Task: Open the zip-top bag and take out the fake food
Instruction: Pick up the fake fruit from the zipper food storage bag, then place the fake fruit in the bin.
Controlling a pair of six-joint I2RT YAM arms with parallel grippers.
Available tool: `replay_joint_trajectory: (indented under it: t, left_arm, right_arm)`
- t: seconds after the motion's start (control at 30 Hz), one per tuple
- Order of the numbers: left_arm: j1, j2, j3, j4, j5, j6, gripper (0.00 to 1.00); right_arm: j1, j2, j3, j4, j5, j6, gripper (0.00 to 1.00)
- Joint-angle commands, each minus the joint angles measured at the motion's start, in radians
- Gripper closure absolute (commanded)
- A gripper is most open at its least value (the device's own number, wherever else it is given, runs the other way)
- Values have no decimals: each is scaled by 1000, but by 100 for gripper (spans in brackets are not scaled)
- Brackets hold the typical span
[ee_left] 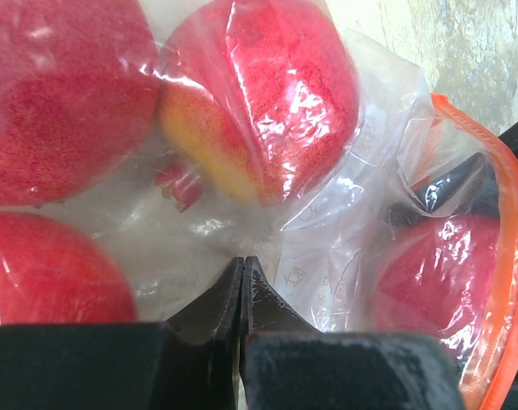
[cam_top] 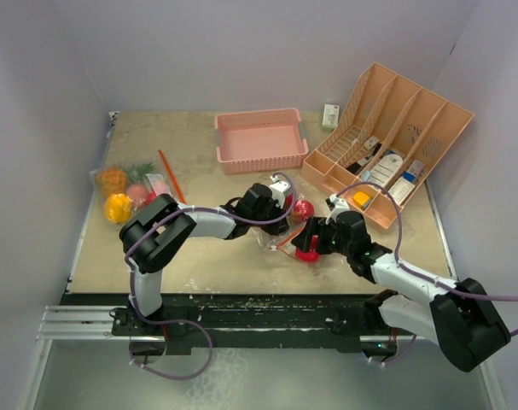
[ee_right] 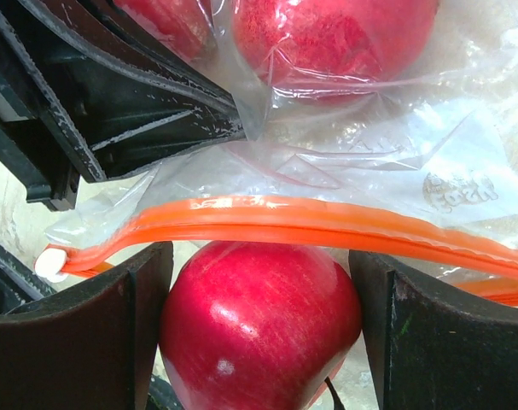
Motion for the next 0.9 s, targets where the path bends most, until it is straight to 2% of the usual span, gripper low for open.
replay_joint_trajectory:
  t: [0.0, 0.17, 0.27, 0.43, 0.67, 0.87]
  left_arm:
    - [16, -6, 4, 2, -2, -4, 100]
    - [27, -6, -39, 41, 16, -28, 100]
    - [28, -20, -86, 65, 15, -44, 100]
    - [27, -62, -172, 111, -5, -70, 100]
    - [27, -153, -262, 123, -29, -81, 100]
    - [23, -198, -277, 123, -19, -79, 100]
  right_arm:
    - [4, -52, 43, -32, 12, -6, 55]
    - [4, -133, 165, -132, 72, -23, 55]
    - [2, -105, 292, -179, 104, -67, 55]
    - [-11, 98, 545, -230, 181, -133, 55]
    - [-77, 425, 838, -132, 170, -170, 54]
    - [-86, 705, 1111, -129, 222, -259, 50]
